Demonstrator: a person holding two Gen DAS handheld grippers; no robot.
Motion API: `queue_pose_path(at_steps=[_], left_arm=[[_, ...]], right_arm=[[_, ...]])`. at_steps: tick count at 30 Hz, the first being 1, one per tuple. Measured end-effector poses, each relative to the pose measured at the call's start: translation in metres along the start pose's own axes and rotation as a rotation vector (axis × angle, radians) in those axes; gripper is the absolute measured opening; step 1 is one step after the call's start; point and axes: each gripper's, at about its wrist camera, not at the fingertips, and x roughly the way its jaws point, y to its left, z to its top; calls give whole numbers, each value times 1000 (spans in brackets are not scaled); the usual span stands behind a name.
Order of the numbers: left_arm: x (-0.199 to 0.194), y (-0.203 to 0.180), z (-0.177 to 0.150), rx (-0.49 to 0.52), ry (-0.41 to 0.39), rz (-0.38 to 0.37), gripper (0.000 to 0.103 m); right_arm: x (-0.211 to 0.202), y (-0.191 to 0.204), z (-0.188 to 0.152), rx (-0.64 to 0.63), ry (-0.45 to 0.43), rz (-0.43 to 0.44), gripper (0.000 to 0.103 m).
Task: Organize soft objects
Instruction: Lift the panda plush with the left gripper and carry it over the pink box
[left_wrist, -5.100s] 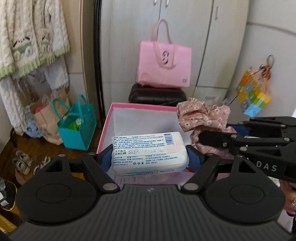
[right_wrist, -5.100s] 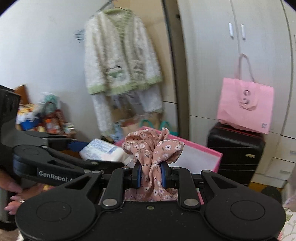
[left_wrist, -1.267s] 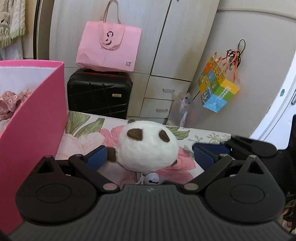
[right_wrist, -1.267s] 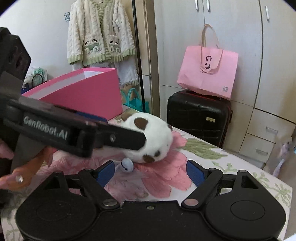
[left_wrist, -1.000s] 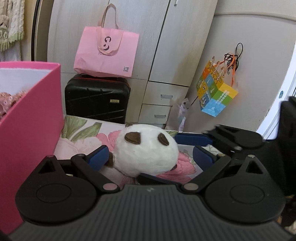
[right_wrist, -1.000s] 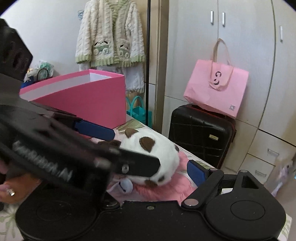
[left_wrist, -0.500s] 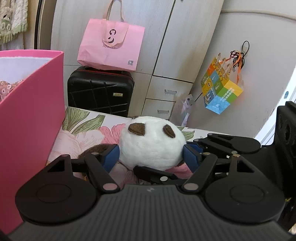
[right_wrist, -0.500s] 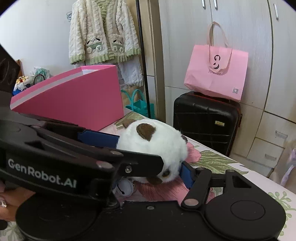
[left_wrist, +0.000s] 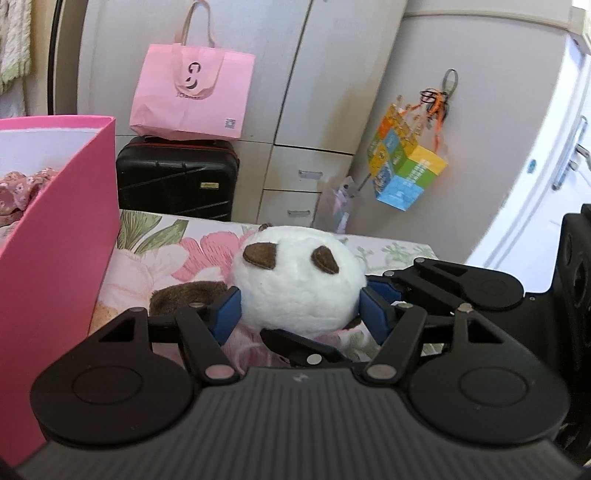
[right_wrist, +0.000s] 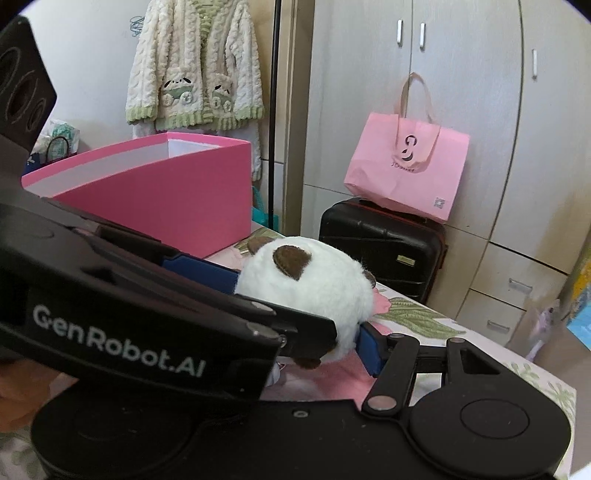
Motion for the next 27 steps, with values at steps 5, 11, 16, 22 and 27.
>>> queue_pose_path(at_steps=[5,11,16,22,27], left_arm=[[-25,-4,-13,15,17,-40,67],[-51,-7,-29,20,59,-85,67],[-71,-10,-47,33,93,-104,67],[-89,-13,-65,46,138,-69,67],[-112,-13,-73,49,119,-87,67]], right_arm=[[-25,23,-6,33,-4,-45,72],[-51,49,-19,119,-34,-82,76],[-69,75,-37,164,-71,-145,76],[-83,97,-54,224,-72,-141,74],[-99,111,-56,252,-67,-136,74]])
